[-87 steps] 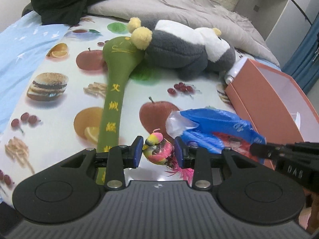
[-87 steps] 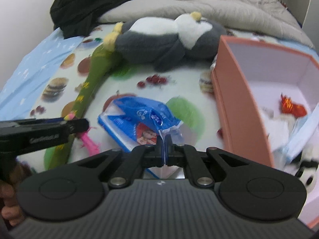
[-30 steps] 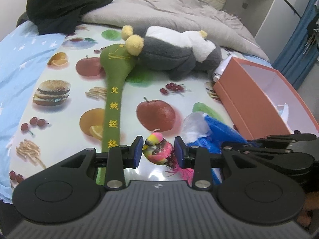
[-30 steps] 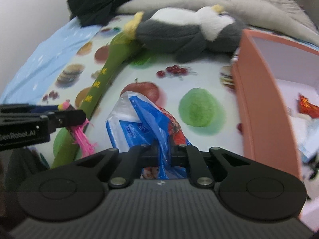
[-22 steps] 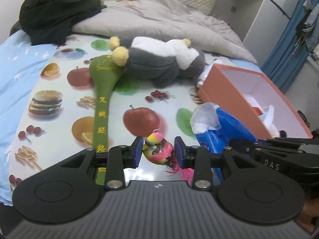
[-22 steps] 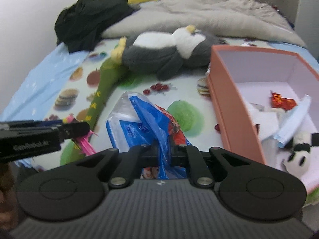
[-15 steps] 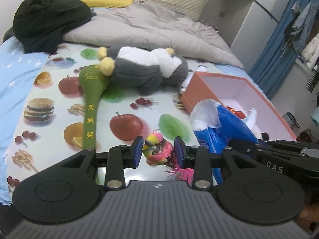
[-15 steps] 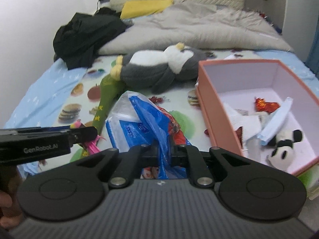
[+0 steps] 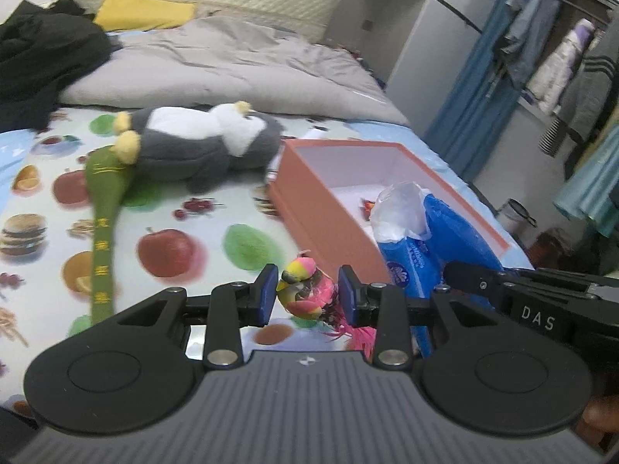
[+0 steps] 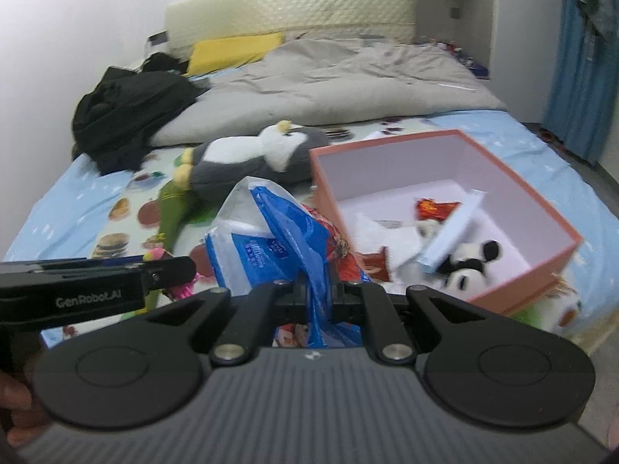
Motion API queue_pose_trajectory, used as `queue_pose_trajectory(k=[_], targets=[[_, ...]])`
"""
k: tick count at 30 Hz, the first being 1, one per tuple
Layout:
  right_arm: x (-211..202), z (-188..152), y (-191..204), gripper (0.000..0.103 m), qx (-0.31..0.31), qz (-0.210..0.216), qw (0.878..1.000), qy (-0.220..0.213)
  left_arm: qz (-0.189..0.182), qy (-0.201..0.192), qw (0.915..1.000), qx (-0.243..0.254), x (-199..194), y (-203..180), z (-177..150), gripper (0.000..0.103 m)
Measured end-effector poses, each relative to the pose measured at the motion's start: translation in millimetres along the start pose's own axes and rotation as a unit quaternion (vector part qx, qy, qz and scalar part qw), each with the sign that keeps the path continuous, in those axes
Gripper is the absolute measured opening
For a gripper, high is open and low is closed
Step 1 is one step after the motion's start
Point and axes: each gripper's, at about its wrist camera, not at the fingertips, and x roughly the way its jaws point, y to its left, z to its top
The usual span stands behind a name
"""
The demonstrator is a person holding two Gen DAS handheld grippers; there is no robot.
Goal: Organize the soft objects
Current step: 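Carry the bird toy and tissue packet over the pink box with both grippers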
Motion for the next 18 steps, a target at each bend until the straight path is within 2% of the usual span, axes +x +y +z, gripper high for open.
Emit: queue_pose_trajectory(k=[9, 18], targets=[[-10, -2, -46, 0.01, 0.049, -0.031, 0.998, 0.0, -0.04, 0.02, 0.9988, 0.02, 31, -38, 18, 0.039], [18, 30, -88, 0.011, 0.07, -0.036, 0.997, -0.004, -0.048, 0.034, 0.9975, 0.039, 92, -64, 62, 0.039]])
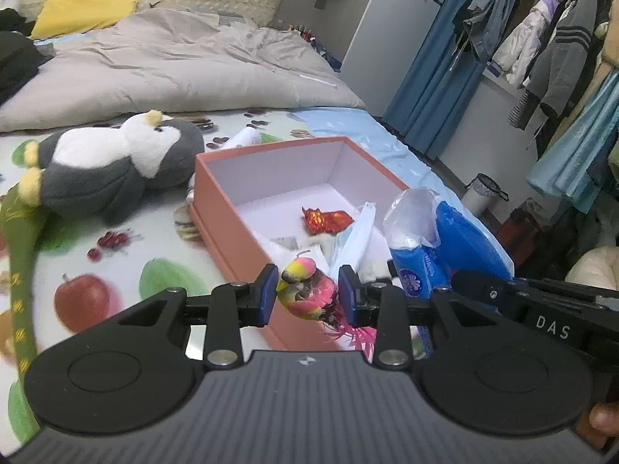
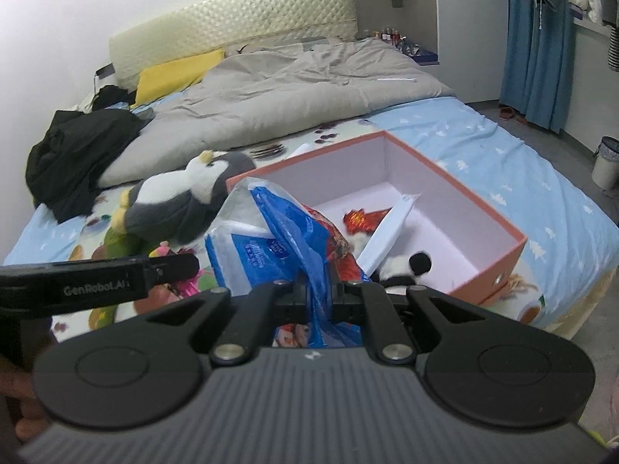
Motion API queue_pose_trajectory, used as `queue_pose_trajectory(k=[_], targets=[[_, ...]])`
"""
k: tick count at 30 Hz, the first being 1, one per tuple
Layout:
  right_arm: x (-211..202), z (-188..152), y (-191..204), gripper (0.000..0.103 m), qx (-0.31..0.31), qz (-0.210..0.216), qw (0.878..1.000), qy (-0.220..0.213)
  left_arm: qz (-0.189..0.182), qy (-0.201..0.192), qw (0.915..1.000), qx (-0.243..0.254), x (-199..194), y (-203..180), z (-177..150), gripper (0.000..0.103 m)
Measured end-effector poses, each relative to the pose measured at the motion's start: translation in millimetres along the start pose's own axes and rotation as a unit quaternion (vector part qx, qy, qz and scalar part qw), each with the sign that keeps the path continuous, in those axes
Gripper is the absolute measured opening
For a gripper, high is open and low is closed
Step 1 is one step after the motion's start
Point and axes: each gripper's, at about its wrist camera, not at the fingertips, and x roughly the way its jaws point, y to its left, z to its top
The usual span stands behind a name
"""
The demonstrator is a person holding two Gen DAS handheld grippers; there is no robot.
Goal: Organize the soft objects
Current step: 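Carry the bird toy and tissue packet over the pink box with both grippers, then open both grippers to drop the bird toy and tissue packet into the box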
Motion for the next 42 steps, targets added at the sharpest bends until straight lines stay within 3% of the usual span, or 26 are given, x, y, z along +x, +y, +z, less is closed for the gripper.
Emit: queue_pose_trajectory(k=[12, 22, 24, 25, 26, 27, 29, 34, 42], targets=[[98, 48, -40, 0.011, 0.021, 0.015, 0.999, 0.035, 0.013, 0.035, 0.9993, -0.002, 113, 9, 66, 0.039], [175, 72, -62, 0.013, 0.035, 0.02, 0.997, 0.067, 0.013, 0.059, 0.9982, -0.004, 189, 20, 95, 0.04], [184, 75, -65, 0.015, 0.042, 0.022, 0.996, 0.073, 0.011, 0.067, 0.9977, 0.0, 198, 20, 96, 0.043], [187, 76, -66, 0.016, 0.043, 0.024, 0.996, 0.078, 0.013, 0.07, 0.9975, 0.0, 202, 22, 98, 0.054], [189, 76, -66, 0.023, 0.041, 0.025, 0.995, 0.082, 0.018, 0.07, 0.9974, -0.001, 203, 23, 98, 0.06], [192, 77, -66, 0.038, 0.038, 0.023, 0.995, 0.086, 0.018, 0.067, 0.9976, 0.0, 203, 23, 99, 0.06], [190, 77, -66, 0.049, 0.036, 0.02, 0.996, 0.082, 0.02, 0.062, 0.9979, 0.002, 198, 23, 100, 0.06], [169, 80, -63, 0.049, 0.036, 0.023, 0.997, 0.065, 0.018, 0.049, 0.9986, 0.004, 174, 19, 102, 0.06], [103, 80, -54, 0.049, 0.039, 0.025, 0.999, 0.024, 0.015, 0.009, 0.9997, 0.015, 97, 0, 97, 0.06]])
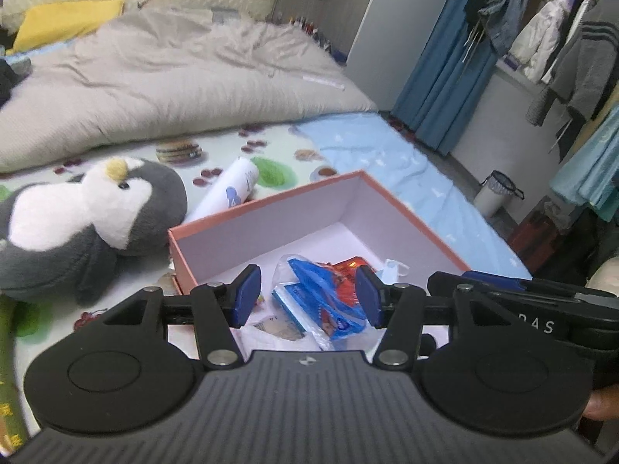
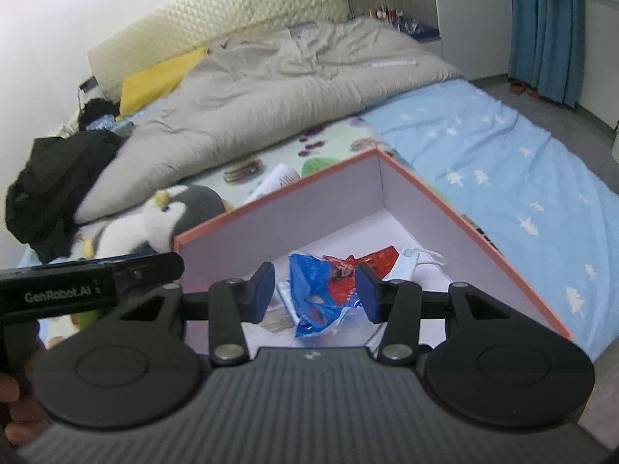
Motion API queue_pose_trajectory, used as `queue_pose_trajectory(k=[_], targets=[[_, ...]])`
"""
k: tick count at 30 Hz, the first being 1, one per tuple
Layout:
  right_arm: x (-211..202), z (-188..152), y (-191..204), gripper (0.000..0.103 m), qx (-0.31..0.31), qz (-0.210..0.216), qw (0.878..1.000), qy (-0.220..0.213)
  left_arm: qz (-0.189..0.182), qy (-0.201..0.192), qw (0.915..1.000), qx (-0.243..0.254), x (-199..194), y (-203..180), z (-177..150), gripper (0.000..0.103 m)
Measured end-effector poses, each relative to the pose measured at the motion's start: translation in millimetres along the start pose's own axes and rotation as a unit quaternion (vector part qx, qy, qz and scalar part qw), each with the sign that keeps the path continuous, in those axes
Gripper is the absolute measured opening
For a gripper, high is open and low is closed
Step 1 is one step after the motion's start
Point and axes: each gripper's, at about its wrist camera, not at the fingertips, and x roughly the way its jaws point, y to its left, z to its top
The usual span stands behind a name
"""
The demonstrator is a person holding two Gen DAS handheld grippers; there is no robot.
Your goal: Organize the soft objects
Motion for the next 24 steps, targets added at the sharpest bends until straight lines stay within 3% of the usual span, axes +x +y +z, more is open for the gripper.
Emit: queue_pose_trajectory(k=[12, 24], targets=[[-102, -30, 23, 0.049, -0.008, -0.006, 0.999, -0.05, -0.027, -0.044, 0.9984, 0.02, -111, -35, -36, 0.06], [-165, -85, 40, 0.049, -0.008, -0.003, 0.998, -0.065, -0.035, -0.06, 0.9971, 0.032, -188, -54, -94, 0.063]])
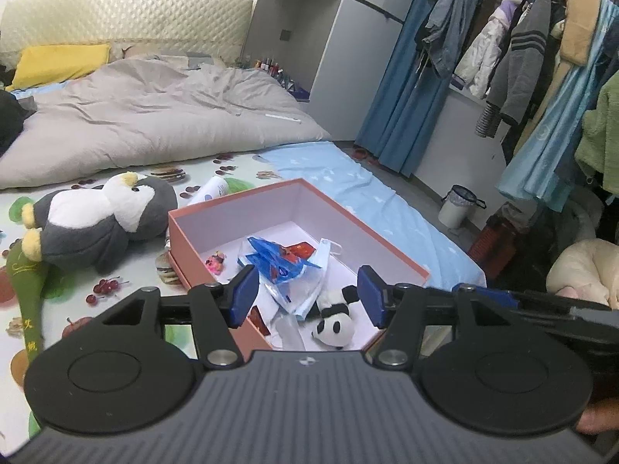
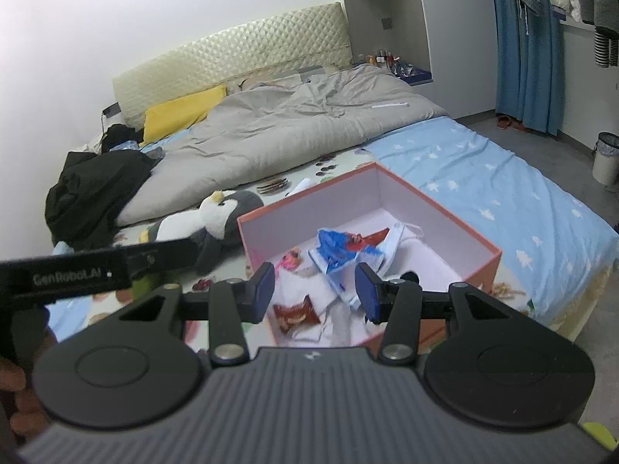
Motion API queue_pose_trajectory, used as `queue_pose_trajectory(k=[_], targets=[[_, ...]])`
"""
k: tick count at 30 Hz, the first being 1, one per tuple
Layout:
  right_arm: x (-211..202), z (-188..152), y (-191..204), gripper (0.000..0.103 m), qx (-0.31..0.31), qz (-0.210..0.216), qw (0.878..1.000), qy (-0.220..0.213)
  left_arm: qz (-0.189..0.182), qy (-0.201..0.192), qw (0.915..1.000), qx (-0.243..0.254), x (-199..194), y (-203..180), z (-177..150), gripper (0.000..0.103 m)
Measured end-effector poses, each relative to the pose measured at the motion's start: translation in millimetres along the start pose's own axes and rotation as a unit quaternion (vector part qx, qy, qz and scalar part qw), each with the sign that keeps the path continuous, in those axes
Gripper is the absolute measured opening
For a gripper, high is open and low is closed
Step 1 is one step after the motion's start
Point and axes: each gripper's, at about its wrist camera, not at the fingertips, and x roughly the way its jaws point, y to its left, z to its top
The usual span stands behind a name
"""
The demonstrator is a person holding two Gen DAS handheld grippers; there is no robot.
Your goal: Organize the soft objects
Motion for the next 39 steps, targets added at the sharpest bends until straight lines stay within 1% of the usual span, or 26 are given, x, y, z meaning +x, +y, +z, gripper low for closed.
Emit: queue_pose_trajectory(k=[5, 12, 18, 22, 26, 34, 37, 39], targets=[[-18, -17, 7, 0.049, -0.011, 0.005, 1.0, -0.004, 0.003, -0.007, 1.0, -0.001, -25, -5, -17, 0.065], [-34, -33, 8, 0.049, -0.015, 0.002, 1.0, -0.015, 0.013, -0.01, 0.9999, 0.001, -43, -8, -36, 0.067], [-36, -45, 3, 0.049, -0.015, 0.001, 1.0, -0.02, 0.025, -0.007, 0.9996, 0.01, -45, -7, -50, 0.069], [-36, -51, -1, 0.049, -0.009, -0.002, 1.0, -0.017, 0.022, -0.013, 0.9996, -0.009, -47, 0, -54, 0.069], [-31, -52, -3, 0.049, -0.005, -0.003, 1.0, -0.014, 0.028, -0.013, 0.9993, -0.019, -46, 6, -57, 0.069], [-27, -58, 4, 0.049, -0.018, -0.003, 1.0, -0.005, 0.036, -0.005, 0.9991, -0.02, -39, 10, -60, 0.069], [-27, -58, 2, 0.049, -0.019, -0.008, 1.0, -0.006, 0.038, -0.004, 0.999, -0.022, -37, 11, -60, 0.074], [-28, -57, 1, 0.049, -0.02, -0.014, 1.0, -0.008, 0.04, -0.005, 0.999, -0.019, -37, 12, -59, 0.075]])
